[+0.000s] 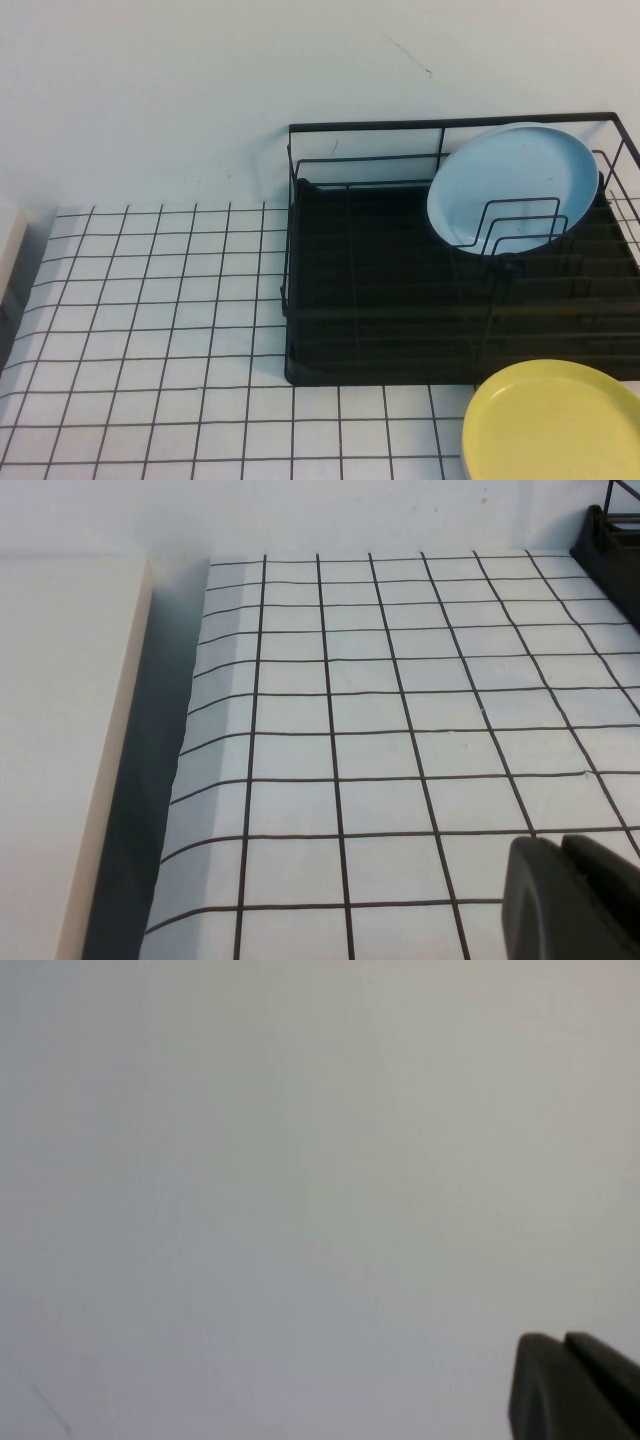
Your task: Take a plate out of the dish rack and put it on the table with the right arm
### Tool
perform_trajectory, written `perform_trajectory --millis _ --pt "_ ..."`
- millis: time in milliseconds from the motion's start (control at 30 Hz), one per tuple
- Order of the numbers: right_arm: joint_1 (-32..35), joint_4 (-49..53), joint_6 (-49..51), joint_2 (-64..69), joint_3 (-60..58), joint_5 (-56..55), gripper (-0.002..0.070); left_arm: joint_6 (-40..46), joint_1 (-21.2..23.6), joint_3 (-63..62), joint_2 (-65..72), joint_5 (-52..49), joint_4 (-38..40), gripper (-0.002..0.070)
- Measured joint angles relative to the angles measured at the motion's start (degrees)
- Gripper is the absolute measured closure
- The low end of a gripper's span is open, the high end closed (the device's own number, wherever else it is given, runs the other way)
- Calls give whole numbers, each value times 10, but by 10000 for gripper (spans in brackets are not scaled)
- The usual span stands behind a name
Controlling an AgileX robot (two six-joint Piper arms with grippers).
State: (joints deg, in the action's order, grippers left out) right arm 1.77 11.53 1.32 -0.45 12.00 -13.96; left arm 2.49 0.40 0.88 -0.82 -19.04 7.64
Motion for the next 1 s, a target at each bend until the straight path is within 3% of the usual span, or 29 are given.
perform_trajectory --millis 200,400,600,800,900,1000 --pt "0 9 -13 83 127 262 680 0 0 0 0 0 0 678" --pt "0 -34 -89 221 190 360 680 0 0 0 0 0 0 678" --pt "0 -170 -276 371 258 440 680 0 0 0 0 0 0 678" --pt "0 -273 -490 526 323 452 675 0 0 0 0 0 0 678" --pt "-1 -340 -604 600 356 457 615 0 0 0 0 0 0 678" --pt "-16 -392 -689 673 390 458 441 0 0 0 0 0 0 678"
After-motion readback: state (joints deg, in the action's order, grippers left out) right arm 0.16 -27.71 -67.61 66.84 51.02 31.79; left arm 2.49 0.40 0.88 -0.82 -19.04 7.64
